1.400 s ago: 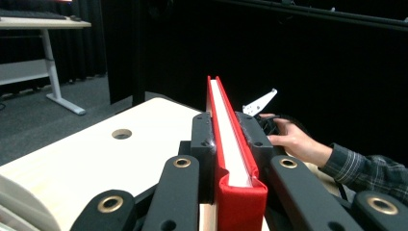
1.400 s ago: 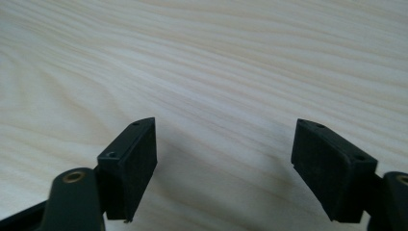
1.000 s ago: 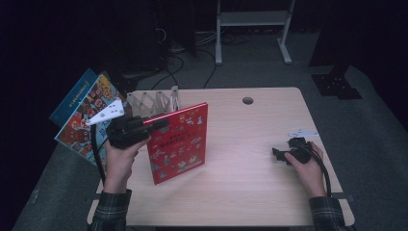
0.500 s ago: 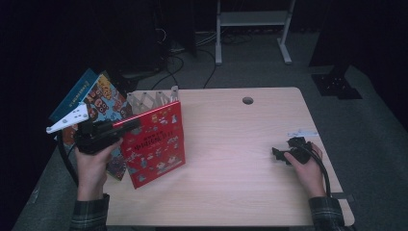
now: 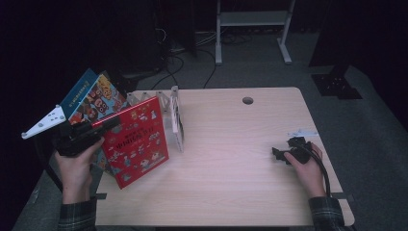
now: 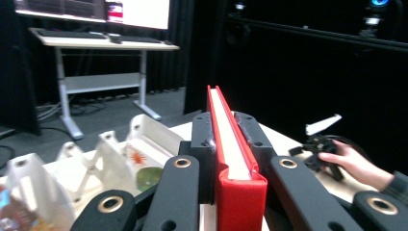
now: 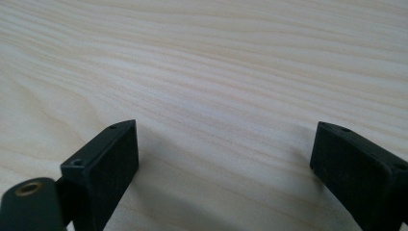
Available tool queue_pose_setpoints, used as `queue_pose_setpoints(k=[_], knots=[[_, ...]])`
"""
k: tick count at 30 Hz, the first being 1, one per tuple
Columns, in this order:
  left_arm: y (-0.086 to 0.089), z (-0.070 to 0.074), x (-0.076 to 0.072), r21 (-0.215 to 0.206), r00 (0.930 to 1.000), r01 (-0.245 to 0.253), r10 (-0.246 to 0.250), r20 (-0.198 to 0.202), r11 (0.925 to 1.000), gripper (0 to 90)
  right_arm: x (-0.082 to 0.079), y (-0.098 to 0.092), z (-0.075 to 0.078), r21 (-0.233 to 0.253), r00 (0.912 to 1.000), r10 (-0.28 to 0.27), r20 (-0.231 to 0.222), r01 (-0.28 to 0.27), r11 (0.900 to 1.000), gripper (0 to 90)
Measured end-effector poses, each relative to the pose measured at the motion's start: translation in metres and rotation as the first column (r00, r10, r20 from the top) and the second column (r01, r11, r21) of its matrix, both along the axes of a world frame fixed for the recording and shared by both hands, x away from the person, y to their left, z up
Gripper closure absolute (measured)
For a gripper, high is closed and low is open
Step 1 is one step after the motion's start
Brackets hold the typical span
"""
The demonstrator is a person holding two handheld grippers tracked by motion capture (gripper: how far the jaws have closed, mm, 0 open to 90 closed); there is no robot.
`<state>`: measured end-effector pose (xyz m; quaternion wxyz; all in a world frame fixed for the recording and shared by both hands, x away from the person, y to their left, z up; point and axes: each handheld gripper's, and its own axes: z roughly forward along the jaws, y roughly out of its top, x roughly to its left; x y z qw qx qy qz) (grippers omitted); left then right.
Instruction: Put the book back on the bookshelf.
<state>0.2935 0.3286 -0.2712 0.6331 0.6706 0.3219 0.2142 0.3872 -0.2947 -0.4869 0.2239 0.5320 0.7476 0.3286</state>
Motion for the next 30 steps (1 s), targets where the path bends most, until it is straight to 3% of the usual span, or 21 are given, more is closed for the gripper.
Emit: queue_pose_setpoints(k=[6, 14, 26, 30], knots=[[0.007, -0.002, 0.001, 0.004, 0.9968, -0.078, 0.078, 0.013, 0.9969, 79.8, 0.0, 0.0, 0.0, 0.001, 1.0, 0.0, 0.0, 0.0, 1.0, 8.8], [0.005, -0.004, 0.007, 0.02, 0.9831, -0.18, 0.18, 0.035, 0.9834, 79.8, 0.0, 0.0, 0.0, 0.0, 1.0, 0.0, 0.0, 0.0, 1.0, 8.8], [-0.004, -0.01, 0.028, 0.028, 0.9475, -0.316, 0.313, 0.064, 0.9485, 79.8, 0.0, 0.0, 0.0, 0.0, 1.0, 0.0, 0.0, 0.0, 1.0, 8.8], [-0.005, -0.013, 0.039, 0.014, 0.9419, -0.331, 0.329, 0.065, 0.9436, 79.8, 0.0, 0.0, 0.0, 0.0, 1.0, 0.0, 0.0, 0.0, 1.0, 8.8]])
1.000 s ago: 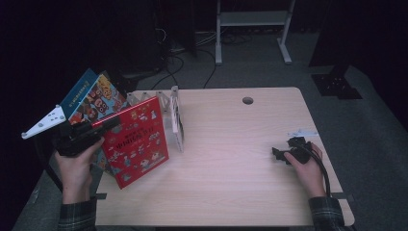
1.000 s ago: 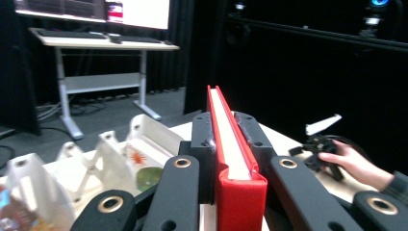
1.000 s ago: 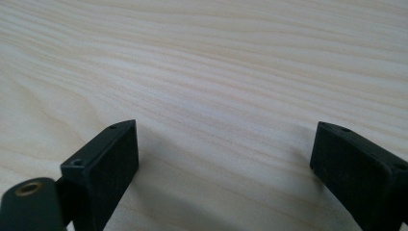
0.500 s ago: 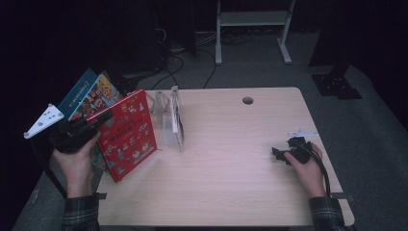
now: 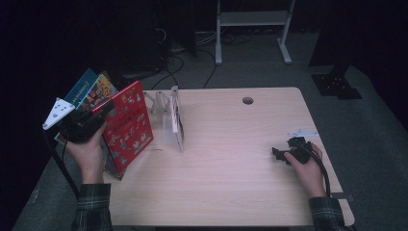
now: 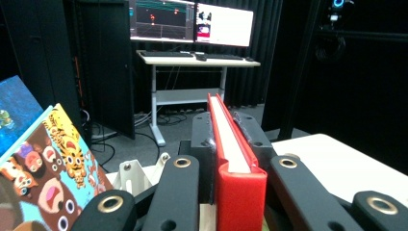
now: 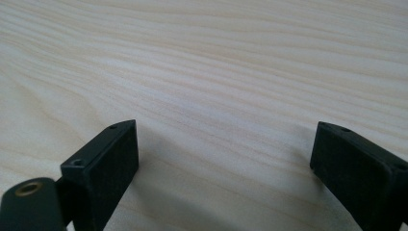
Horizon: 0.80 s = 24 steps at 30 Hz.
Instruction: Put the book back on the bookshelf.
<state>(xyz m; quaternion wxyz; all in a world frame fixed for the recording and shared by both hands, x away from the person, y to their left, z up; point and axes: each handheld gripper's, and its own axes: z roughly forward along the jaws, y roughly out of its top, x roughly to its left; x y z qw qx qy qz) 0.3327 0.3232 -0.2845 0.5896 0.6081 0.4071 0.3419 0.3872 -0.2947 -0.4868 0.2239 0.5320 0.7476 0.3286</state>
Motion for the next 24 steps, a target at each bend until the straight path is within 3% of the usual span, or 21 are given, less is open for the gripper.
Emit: queue_pose_setpoints(k=[15, 24], knots=[[-0.01, -0.011, 0.04, -0.022, 0.9986, -0.051, 0.051, 0.015, 0.9985, 79.7, 0.0, 0.0, 0.0, 0.0, 1.0, 0.0, 0.0, 0.0, 1.0, 8.8], [-0.007, -0.017, 0.055, -0.043, 0.9968, -0.068, 0.07, 0.039, 0.9968, 79.7, 0.0, 0.0, 0.0, 0.0, 1.0, 0.0, 0.0, 0.0, 1.0, 8.8]])
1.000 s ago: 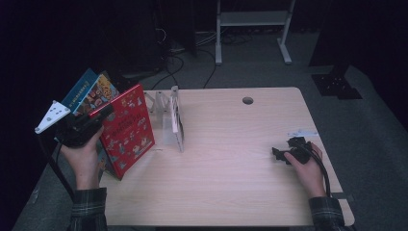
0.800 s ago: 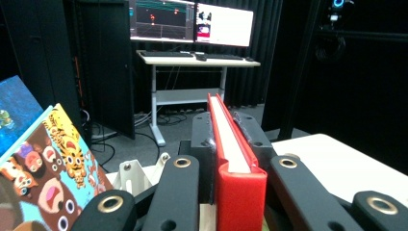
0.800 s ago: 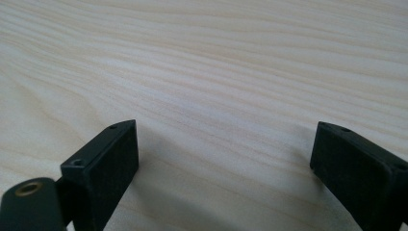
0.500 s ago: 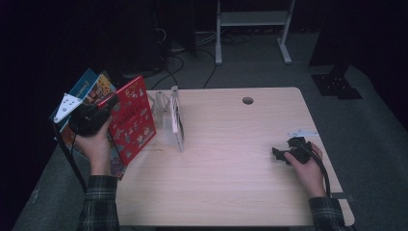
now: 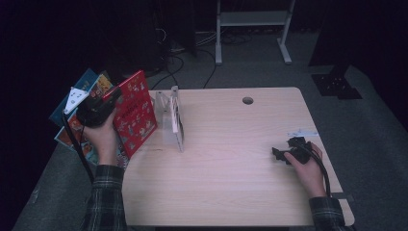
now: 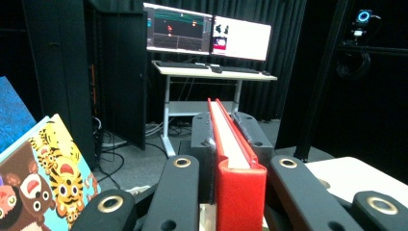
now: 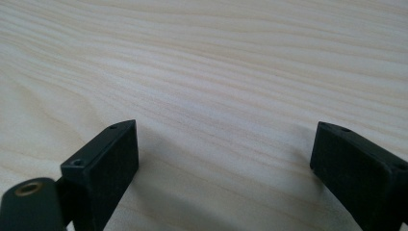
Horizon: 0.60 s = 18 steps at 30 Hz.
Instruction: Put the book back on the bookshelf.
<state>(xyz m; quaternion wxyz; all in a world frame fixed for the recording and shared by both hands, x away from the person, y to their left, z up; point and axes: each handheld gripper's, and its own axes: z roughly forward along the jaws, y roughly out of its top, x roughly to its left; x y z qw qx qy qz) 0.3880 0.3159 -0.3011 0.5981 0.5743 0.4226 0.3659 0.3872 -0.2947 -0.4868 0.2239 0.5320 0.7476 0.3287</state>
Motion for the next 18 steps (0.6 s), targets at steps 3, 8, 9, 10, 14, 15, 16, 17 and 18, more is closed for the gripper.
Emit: queue_pose_setpoints(k=[3, 8, 9, 10, 14, 15, 16, 17, 18], knots=[[-0.001, -0.003, 0.005, -0.001, 1.0, -0.003, 0.003, 0.007, 1.0, 79.7, 0.0, 0.0, 0.0, 0.0, 1.0, 0.0, -0.001, 0.0, 1.0, 8.8], [-0.004, -0.01, 0.015, 0.001, 0.9999, 0.002, -0.002, 0.011, 1.0, 79.7, 0.0, 0.0, 0.0, 0.0, 1.0, 0.0, 0.0, 0.0, 1.0, 8.8], [-0.005, -0.011, 0.017, 0.0, 0.9999, 0.002, -0.002, 0.012, 1.0, 79.7, 0.0, 0.0, 0.0, 0.001, 1.0, 0.0, -0.001, 0.0, 1.0, 8.8], [-0.005, -0.012, 0.018, 0.0, 0.9999, -0.001, 0.001, 0.011, 1.0, 79.7, 0.0, 0.0, 0.0, 0.0, 1.0, 0.0, 0.0, 0.0, 1.0, 8.8], [-0.007, -0.018, 0.023, 0.009, 0.9999, -0.004, 0.004, 0.01, 1.0, 79.7, 0.0, 0.0, 0.0, 0.001, 1.0, 0.0, -0.001, 0.0, 1.0, 8.8], [-0.007, -0.019, 0.023, 0.013, 0.9999, -0.003, 0.003, 0.01, 0.9999, 79.7, 0.0, 0.0, 0.0, 0.0, 1.0, 0.0, 0.0, 0.0, 1.0, 8.8], [-0.006, -0.019, 0.023, 0.014, 1.0, -0.003, 0.003, 0.007, 0.9999, 79.7, 0.0, 0.0, 0.0, 0.001, 1.0, 0.0, 0.0, 0.0, 1.0, 8.8], [-0.006, -0.02, 0.022, 0.012, 1.0, -0.01, 0.01, -0.001, 0.9999, 79.7, 0.0, 0.0, 0.0, 0.0, 1.0, 0.0, 0.0, 0.0, 1.0, 8.8], [-0.006, -0.021, 0.021, 0.014, 0.9999, -0.017, 0.017, -0.001, 0.9998, 79.7, 0.0, 0.0, 0.0, 0.001, 1.0, 0.0, -0.001, 0.0, 1.0, 8.8]])
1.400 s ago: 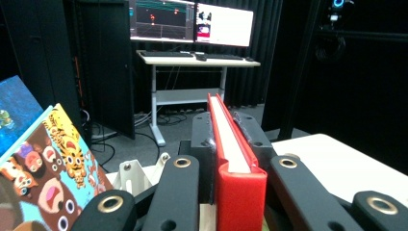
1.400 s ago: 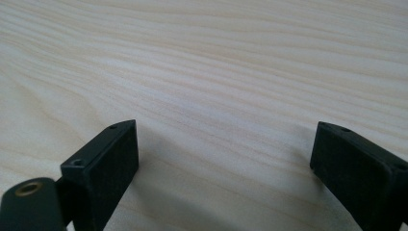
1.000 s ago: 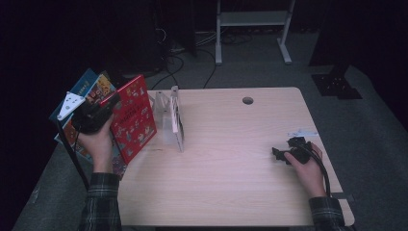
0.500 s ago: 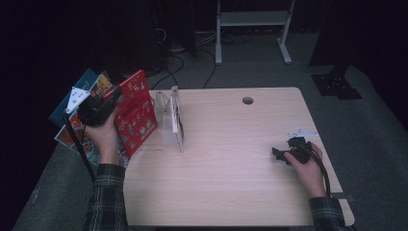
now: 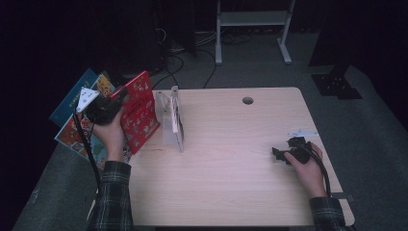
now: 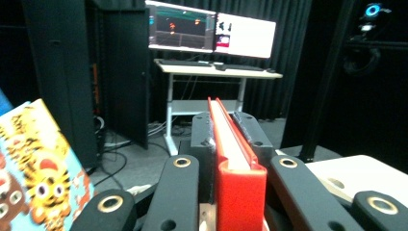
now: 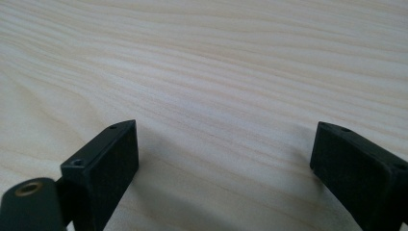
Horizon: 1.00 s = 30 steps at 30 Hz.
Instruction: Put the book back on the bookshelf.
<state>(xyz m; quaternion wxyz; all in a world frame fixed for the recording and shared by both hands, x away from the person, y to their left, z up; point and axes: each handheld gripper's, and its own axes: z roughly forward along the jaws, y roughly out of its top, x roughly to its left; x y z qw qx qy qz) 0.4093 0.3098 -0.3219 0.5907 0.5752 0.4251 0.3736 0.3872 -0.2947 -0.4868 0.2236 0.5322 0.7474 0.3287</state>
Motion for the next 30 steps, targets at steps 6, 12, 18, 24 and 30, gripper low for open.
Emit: queue_pose_setpoints(k=[6, 12, 18, 24, 30], knots=[[-0.003, -0.006, 0.0, 0.018, 0.9998, 0.006, -0.006, -0.017, 0.9998, 79.6, 0.0, 0.0, 0.0, -0.001, 1.0, 0.0, 0.001, 0.0, 1.0, 8.8], [-0.003, -0.008, 0.0, 0.042, 0.999, 0.004, -0.002, -0.044, 0.9991, 79.6, 0.0, 0.0, 0.0, 0.0, 1.0, 0.0, 0.0, 0.0, 1.0, 8.8], [-0.002, -0.009, -0.002, 0.055, 0.9976, -0.001, 0.004, -0.069, 0.9985, 79.3, 0.0, 0.0, 0.0, -0.001, 1.0, 0.0, 0.0, 0.0, 1.0, 8.8], [0.0, -0.008, -0.003, 0.059, 0.9962, -0.011, 0.016, -0.086, 0.9982, 76.9, 0.0, 0.0, 0.0, -0.001, 1.0, 0.0, 0.001, 0.0, 1.0, 8.8], [0.005, -0.005, -0.008, 0.051, 0.9935, -0.031, 0.037, -0.108, 0.9982, 68.9, 0.0, 0.0, 0.0, 0.0, 1.0, 0.0, 0.0, 0.0, 1.0, 8.8]])
